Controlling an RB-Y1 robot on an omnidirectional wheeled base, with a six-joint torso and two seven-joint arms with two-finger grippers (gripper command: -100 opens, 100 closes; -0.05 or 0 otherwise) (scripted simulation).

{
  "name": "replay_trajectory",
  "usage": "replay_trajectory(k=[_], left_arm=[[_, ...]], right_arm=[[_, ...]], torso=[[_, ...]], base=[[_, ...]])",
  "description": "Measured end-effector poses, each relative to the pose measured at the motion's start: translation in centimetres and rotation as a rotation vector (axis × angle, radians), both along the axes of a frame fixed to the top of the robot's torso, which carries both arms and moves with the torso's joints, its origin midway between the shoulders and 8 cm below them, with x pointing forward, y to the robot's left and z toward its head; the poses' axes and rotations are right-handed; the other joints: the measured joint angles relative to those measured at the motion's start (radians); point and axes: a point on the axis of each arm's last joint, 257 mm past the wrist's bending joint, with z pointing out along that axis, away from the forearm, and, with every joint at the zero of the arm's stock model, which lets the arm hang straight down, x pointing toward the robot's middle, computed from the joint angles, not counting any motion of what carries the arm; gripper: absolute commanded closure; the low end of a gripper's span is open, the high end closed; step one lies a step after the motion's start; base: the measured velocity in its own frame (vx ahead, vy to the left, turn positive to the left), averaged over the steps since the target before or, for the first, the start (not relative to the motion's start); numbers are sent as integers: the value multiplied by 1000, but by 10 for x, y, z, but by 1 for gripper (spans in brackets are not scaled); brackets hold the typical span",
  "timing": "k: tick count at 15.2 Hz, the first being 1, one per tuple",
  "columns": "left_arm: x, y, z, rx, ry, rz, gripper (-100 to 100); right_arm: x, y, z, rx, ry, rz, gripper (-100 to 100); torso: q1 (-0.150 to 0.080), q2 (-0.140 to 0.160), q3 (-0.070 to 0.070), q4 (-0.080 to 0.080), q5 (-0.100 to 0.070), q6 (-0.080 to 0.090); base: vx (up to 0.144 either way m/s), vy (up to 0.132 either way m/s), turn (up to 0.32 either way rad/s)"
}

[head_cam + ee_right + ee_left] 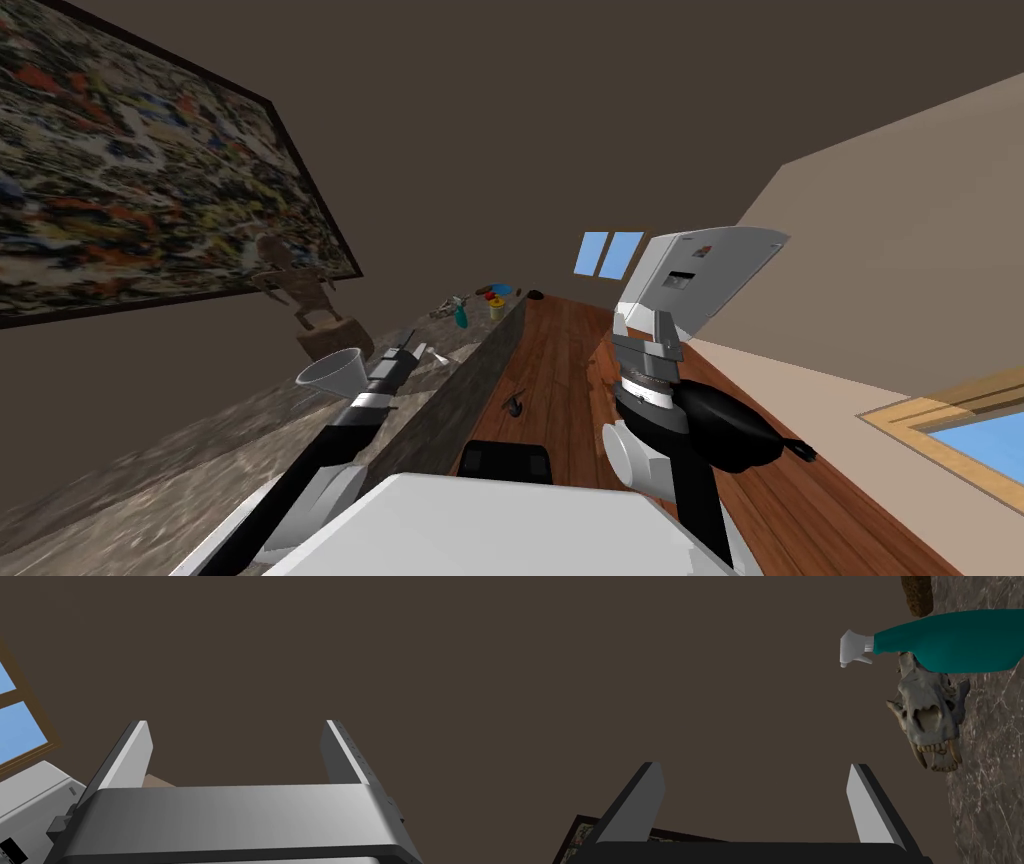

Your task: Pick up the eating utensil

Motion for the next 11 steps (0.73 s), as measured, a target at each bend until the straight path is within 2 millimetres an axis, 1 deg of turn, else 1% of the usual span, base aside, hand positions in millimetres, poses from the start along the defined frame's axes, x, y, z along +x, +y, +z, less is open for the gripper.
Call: replay_trajectory(k=[5,8,11], left_arm=[[-14,20,-32,41,140,12,-100],[-27,39,-56,70,251,25,-100],[-44,49,-78,93,359,37,-100]], right_arm=[[0,0,0,0,0,0,0],[0,0,0,0,0,0,0],[0,0,0,0,0,0,0]], torso=[[-1,0,0,0,0,0],[0,-2,-1,-1,0,0],[0,-2,-1,-1,0,0]], base=[[72,-13,-104],[106,-11,-151],[108,0,-139]])
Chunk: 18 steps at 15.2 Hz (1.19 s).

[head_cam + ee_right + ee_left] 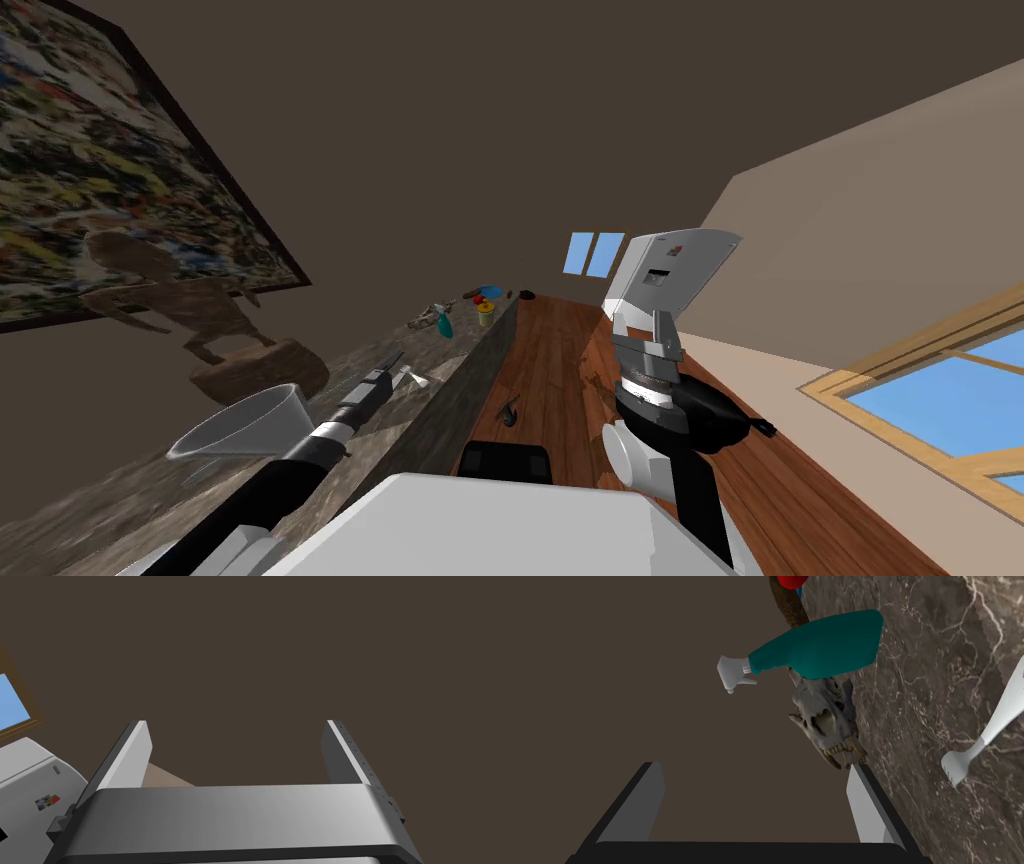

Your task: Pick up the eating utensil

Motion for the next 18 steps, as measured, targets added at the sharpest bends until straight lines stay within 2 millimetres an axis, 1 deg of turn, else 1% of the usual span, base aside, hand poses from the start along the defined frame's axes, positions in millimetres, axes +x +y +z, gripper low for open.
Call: replay_trajectory(k=[5,7,10,13,18], left_arm=[[-33,29,-40,34,194,28,-100],[-43,37,-51,44,256,37,-100],[-65,47,-68,56,354,52,-100],[-84,56,-78,63,426,64,-100],[-126,73,-101,76,588,88,-100]], right_arm=[[0,0,0,0,0,0,0],[0,0,0,0,0,0,0],[0,0,0,0,0,0,0],[0,0,0,0,0,0,0],[0,0,0,0,0,0,0]], torso=[[0,0,0,0,0,0],[-1,0,0,0,0,0],[-1,1,0,0,0,0],[0,2,1,0,0,0],[-1,0,0,0,0,0]], base=[[99,-3,-120],[89,-3,-122],[79,-2,-89],[72,6,-101],[95,6,-117]])
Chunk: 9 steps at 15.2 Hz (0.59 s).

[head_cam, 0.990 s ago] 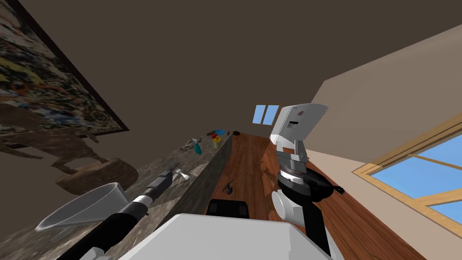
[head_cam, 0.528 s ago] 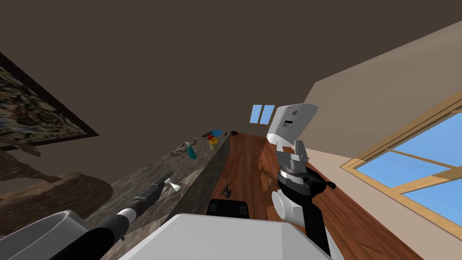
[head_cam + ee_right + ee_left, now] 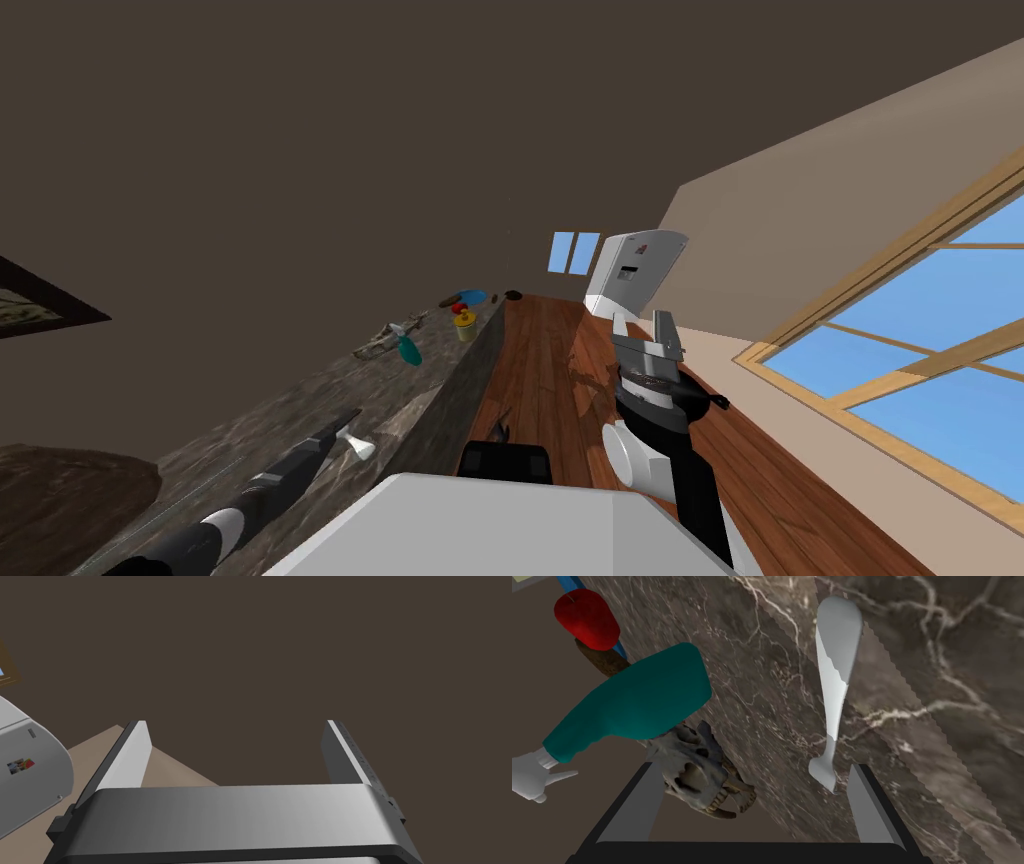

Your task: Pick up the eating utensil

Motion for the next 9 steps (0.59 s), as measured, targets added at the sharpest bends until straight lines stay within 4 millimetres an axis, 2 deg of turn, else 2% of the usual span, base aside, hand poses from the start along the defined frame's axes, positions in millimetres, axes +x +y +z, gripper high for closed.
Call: replay_trajectory(k=[5,9], left_arm=[[-39,11,-16,7,150,24,-100],[-78,22,-31,7,282,45,-100]], right_arm=[[0,0,0,0,0,0,0],[0,0,0,0,0,0,0]], torso=[[-1,0,0,0,0,0],[0,-2,-1,0,0,0]], base=[[89,8,-117],[107,10,-129]])
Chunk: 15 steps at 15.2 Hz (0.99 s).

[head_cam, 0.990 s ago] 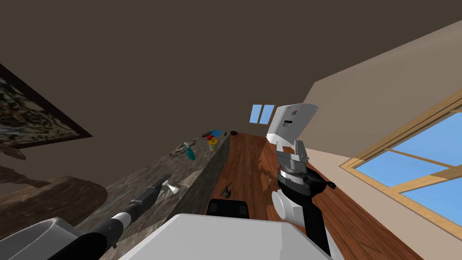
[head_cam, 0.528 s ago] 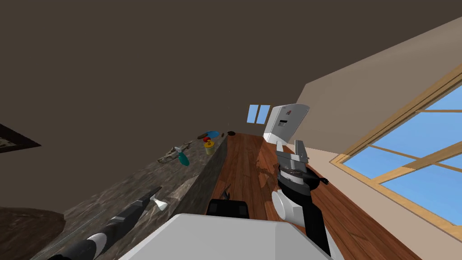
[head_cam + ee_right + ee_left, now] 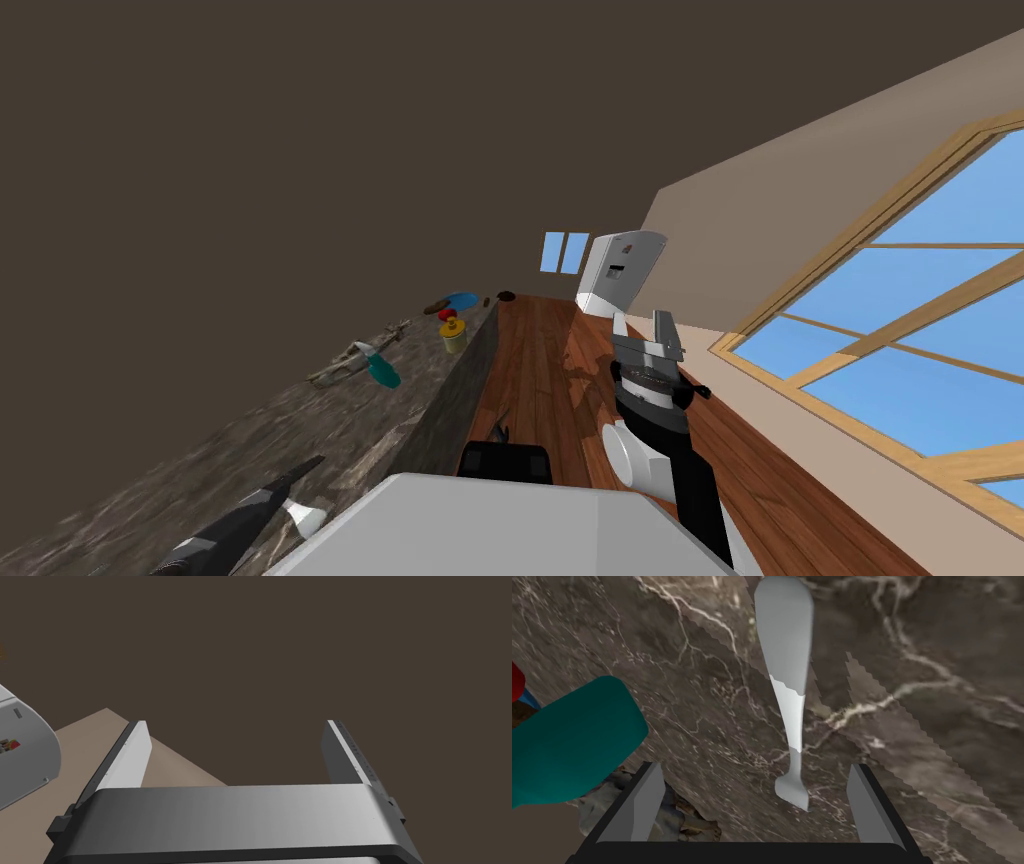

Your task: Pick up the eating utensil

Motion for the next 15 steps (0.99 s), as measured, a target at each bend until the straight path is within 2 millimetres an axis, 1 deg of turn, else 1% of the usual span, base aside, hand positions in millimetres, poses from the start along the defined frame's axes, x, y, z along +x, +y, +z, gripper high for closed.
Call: replay_trajectory(k=[1,4,11,13,15], left_arm=[[-10,1,-3,-1,32,6,-100],[-29,2,-5,-3,97,18,-100],[-83,3,-13,-21,262,51,-100],[-101,0,-16,-31,321,63,-100],[-124,0,-17,-44,384,80,-100]], right_arm=[[0,0,0,0,0,0,0],[0,0,0,0,0,0,0],[0,0,0,0,0,0,0],[0,0,0,0,0,0,0],[0,0,0,0,0,0,0]], torso=[[0,0,0,0,0,-1],[0,3,1,1,0,0],[0,3,2,1,0,-1],[0,6,3,1,0,-1],[0,3,2,1,0,0]], base=[[75,22,-14],[72,12,-89],[68,13,-81],[38,20,-65],[118,22,-136]])
